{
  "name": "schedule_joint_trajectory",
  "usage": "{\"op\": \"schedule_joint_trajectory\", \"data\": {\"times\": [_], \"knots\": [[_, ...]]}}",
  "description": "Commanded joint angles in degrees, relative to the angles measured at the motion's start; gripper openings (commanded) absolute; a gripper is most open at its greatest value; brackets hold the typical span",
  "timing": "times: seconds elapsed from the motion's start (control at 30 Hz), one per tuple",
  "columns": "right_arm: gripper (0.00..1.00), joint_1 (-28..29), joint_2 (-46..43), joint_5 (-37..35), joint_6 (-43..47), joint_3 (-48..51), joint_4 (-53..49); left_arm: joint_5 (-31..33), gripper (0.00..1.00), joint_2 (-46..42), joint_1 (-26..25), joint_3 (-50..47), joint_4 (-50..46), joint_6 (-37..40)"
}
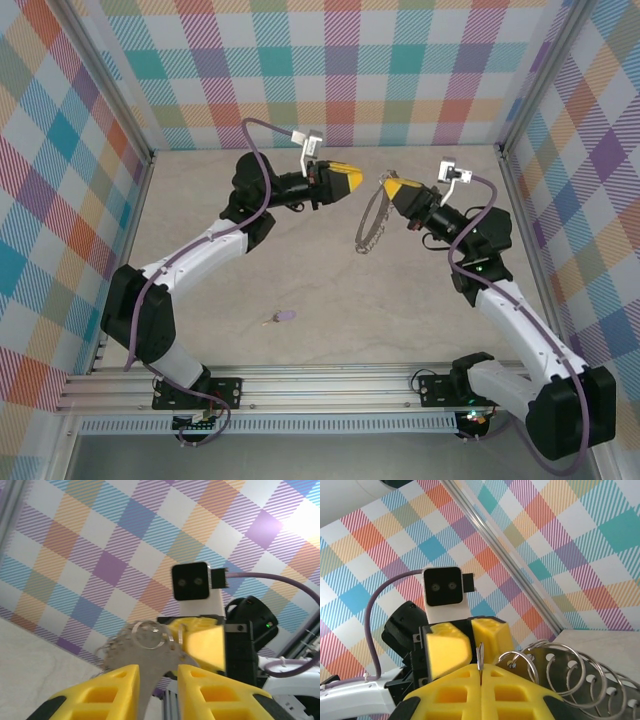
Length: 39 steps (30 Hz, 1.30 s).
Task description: Put the keys on the keyring
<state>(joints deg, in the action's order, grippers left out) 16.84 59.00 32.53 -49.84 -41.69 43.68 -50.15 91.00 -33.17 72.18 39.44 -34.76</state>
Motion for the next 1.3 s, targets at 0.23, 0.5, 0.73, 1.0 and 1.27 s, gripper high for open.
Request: {"op": "schedule_joint_trajectory", "data": {"times": [0.23, 0.5, 0.73, 1.0, 1.27], "knots": [[0.0, 2.04, 2.34, 0.08, -2.57, 0.11, 8.79, -3.85, 0.29, -0.91, -1.5, 2.38, 1.15, 2.04], [0.0, 3.01, 2.79, 0.07, -1.9, -0.07, 8.27, -3.54, 0.3, -1.07, -1.71, 2.34, 1.21, 2.24], [0.0, 3.55, 3.29, 0.5, -1.81, -0.23, 8.27, -3.11, 0.3, -0.87, -1.81, 2.4, 1.23, 2.36], [0.0, 4.15, 3.75, 0.63, -1.75, -0.4, 8.35, -3.11, 0.31, -0.43, -1.99, 2.84, 1.05, 2.36], [0.0, 4.7, 4.1, 0.94, -1.51, -0.75, 8.09, -3.45, 0.3, 0.22, -2.41, 3.31, 0.91, 2.42]]}}
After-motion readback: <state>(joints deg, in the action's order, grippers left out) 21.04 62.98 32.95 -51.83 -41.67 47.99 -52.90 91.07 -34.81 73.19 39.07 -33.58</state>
